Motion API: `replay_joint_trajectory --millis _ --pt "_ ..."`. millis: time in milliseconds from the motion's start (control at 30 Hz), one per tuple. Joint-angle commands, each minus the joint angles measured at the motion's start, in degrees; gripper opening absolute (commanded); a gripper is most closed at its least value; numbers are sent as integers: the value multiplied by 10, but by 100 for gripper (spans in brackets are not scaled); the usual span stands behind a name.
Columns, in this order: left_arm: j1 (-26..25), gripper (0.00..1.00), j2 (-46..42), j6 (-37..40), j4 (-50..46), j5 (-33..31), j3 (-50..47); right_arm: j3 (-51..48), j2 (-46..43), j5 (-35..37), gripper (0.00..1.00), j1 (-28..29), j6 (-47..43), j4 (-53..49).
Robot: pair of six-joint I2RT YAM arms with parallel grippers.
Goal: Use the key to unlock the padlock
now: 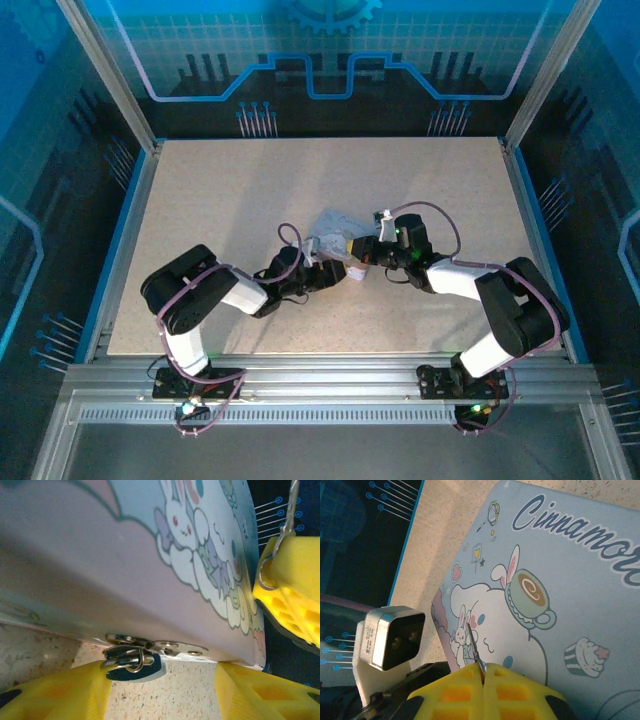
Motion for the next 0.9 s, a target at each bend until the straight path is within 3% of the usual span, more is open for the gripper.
replay_joint_trajectory --millis 0,300,867 --pt "-6 55 14 -23 18 -34 -5 -10 20 2 0 18 16 -50" --pt "-9 46 14 -42 27 -61 -6 -10 15 5 0 26 22 -52" --pt "-9 45 14 -78 55 -99 -17 -16 5 18 0 36 36 -73"
